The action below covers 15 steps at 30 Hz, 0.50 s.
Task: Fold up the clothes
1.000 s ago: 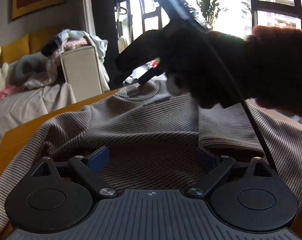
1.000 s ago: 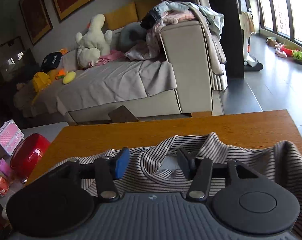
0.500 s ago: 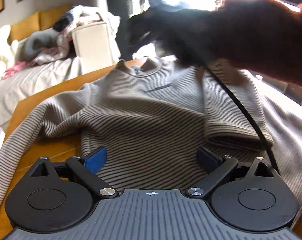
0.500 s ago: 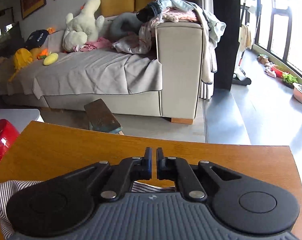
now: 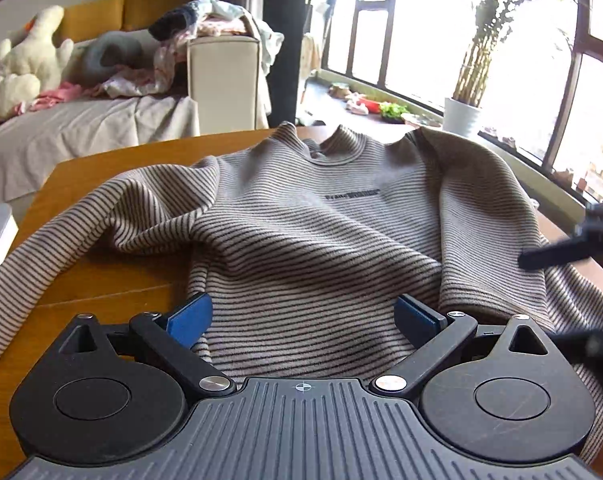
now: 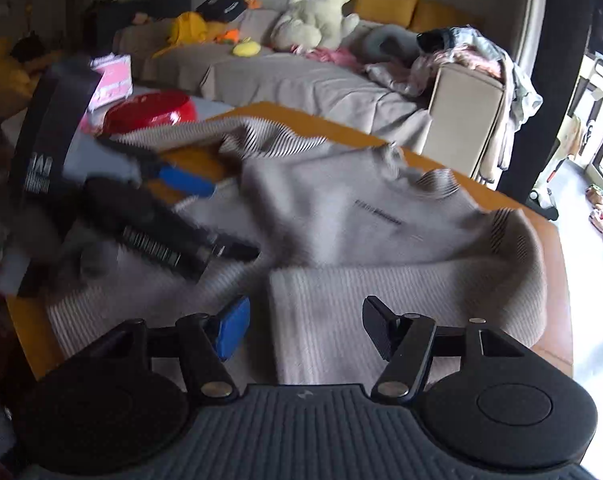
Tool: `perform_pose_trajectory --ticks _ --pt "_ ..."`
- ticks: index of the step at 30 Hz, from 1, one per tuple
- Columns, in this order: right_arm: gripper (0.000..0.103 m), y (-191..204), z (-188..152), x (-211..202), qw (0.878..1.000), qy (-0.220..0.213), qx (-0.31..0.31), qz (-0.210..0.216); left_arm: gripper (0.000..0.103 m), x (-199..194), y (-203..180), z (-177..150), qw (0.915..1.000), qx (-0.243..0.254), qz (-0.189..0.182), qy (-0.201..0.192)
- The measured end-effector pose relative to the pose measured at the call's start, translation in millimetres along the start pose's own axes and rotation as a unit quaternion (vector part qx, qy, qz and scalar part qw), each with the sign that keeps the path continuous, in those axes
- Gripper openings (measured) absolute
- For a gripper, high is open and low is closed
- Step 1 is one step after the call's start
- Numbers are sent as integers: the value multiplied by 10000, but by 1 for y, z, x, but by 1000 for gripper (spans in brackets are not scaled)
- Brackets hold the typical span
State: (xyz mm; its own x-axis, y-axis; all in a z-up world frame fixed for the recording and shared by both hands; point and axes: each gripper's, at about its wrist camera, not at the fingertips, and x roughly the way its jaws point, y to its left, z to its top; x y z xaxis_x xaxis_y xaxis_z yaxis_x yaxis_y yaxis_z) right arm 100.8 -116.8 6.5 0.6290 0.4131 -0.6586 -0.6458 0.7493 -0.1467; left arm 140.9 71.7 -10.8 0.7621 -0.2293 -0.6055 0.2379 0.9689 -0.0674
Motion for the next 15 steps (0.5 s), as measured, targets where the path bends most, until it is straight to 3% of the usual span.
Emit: perform_pose_trajectory --ticks 2,4,6,10,12,14,15 --pt "62 17 -12 8 9997 -48 -151 -188 102 -4 1 0 9999 -51 146 -71" --pt "10 12 -7 9 9992 -38 -12 -404 103 -7 5 0 9997 -167 169 -92" --pt "9 -9 0 2 9984 -77 298 -473 103 -11 9 0 9994 -285 186 -109" --pt "9 -78 17 -36 9854 -425 858 -1410 103 -18 25 5 9982 -595 -31 0" --pt "8 -132 25 -73 9649 -806 1486 -2010 103 -23 32 6 9978 -655 -104 -3" --pt "8 -183 30 -113 9376 -1273 2129 -2437 103 -27 37 8 9978 -654 -123 -29" --pt "8 -196 33 -124 9298 -1429 2276 -2514 103 -27 37 9 9978 -656 -122 -46"
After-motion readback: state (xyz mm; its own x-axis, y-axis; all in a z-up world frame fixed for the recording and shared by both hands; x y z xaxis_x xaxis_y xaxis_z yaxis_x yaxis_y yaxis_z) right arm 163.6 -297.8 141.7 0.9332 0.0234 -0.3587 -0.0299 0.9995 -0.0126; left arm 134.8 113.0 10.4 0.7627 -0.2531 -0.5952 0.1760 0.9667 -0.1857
